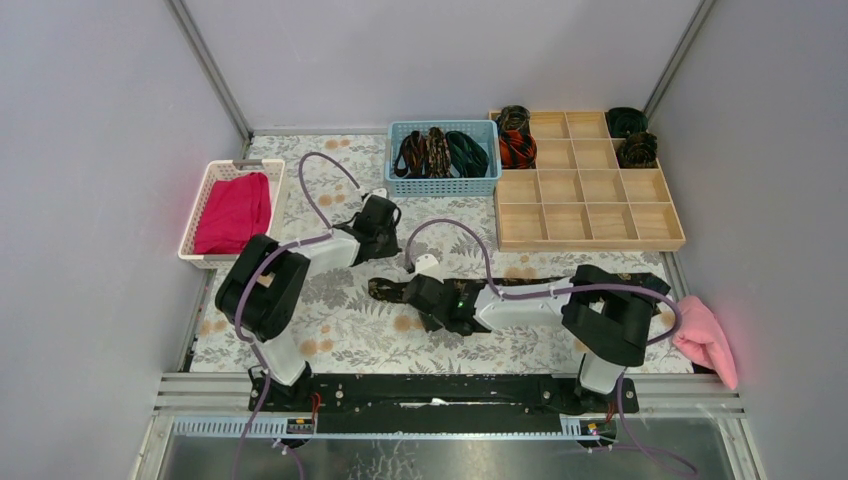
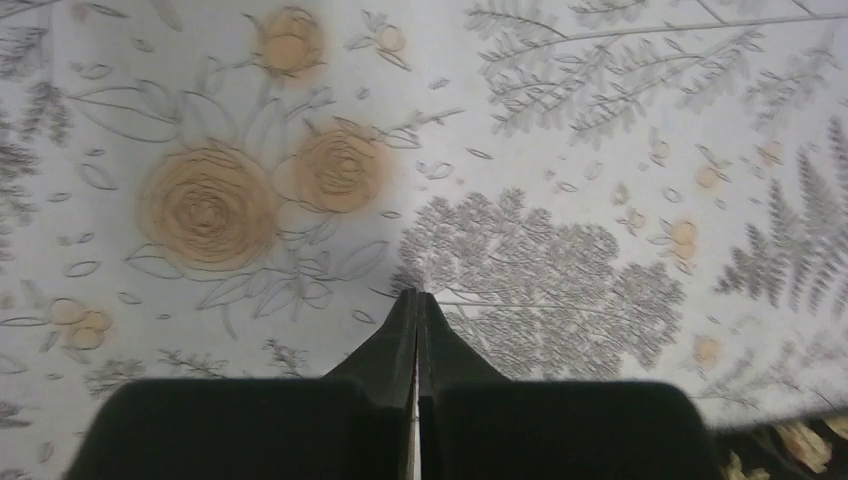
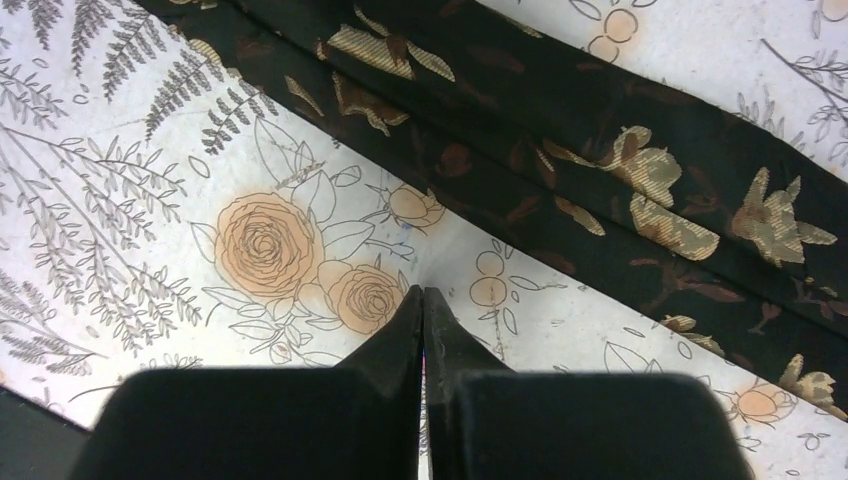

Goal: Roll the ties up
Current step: Flatten out the tie at the center of the board.

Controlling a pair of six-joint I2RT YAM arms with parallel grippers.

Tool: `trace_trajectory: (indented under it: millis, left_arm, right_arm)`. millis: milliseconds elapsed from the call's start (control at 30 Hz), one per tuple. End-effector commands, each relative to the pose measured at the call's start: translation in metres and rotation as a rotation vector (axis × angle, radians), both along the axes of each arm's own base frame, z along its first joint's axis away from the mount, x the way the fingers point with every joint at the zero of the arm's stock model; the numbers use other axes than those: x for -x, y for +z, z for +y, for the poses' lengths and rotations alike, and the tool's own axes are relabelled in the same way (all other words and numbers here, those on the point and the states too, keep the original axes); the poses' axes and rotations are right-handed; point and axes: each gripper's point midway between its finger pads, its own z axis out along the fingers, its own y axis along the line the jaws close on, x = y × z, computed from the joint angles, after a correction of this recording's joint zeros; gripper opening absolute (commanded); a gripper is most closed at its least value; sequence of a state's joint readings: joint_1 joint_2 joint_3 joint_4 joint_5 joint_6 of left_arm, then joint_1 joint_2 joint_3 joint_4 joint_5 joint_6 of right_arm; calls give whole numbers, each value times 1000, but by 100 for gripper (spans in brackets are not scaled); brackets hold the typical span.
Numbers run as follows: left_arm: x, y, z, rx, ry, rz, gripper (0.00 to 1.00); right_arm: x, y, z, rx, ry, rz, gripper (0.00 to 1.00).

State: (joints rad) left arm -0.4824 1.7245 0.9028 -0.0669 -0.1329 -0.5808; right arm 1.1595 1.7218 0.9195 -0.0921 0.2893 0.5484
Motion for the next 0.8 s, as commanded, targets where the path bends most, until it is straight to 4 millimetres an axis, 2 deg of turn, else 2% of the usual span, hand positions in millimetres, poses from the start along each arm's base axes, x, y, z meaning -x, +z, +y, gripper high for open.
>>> trace_trajectory:
  millis: [0,100,267,400,600,767]
  left_arm:
    - [33,-21,-19,85,-139,151,0]
    - [51,-27,-26,140,-182,203,0]
    - [72,-29,-25,157,-229,249,0]
    - [87,-33,-28,175,-266,284,0]
    - [109,-42,-40,220,-308,329,0]
    - [126,-38,-46,226,-336,331,0]
  right_arm:
    - [-7,-1,-16,91,-29,-119,0]
    - [-12,-5,-19,186,-12,-185,0]
    - [-12,-10,-3,287,62,-246,0]
    - [-17,-12,8,309,90,-263,0]
    - [-25,-15,9,362,93,-296,0]
    - [-30,-19,12,383,92,-313,0]
